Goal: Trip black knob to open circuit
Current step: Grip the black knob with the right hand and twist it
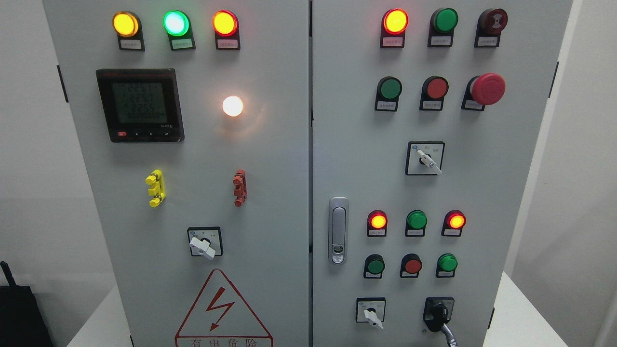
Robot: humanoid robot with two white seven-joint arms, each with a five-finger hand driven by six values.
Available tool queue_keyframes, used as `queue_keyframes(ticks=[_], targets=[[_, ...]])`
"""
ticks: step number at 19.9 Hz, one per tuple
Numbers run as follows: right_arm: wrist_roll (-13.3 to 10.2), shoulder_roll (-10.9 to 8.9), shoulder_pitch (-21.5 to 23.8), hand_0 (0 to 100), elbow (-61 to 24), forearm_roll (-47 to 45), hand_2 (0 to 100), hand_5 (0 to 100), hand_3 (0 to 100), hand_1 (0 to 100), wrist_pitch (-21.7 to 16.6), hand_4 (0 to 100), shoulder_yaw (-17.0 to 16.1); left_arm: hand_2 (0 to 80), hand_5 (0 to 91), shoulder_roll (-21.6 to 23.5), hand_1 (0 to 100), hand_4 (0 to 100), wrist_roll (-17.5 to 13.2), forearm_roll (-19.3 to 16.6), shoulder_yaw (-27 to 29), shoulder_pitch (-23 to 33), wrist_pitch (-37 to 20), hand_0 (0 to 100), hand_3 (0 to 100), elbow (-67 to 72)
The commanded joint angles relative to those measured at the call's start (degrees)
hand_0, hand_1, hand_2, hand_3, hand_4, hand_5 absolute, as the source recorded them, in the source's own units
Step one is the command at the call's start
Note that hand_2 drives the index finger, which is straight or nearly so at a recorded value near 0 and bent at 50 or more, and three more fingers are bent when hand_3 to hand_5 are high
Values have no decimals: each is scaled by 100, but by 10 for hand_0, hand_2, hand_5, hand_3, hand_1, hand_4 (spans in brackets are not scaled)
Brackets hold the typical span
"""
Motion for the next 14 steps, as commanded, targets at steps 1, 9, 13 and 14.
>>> queue_keyframes(ticks=[1,9,13,14], targets=[[175,23,-162,1000,-203,35,0,919,1000,863,-103,944,278,0,0,-9,389,0,1,14,7,-22,-8,120,0,0],[175,23,-162,1000,-212,35,0,919,1000,863,-103,944,278,0,0,-9,389,0,1,14,7,-22,-8,120,0,0],[175,32,-206,1000,-203,35,0,919,1000,863,-103,944,339,0,0,-9,389,0,1,14,7,-13,-8,120,0,0],[175,32,-215,1000,-203,35,0,919,1000,863,-103,944,339,0,0,-9,389,0,1,14,7,-22,-8,120,0,0]])
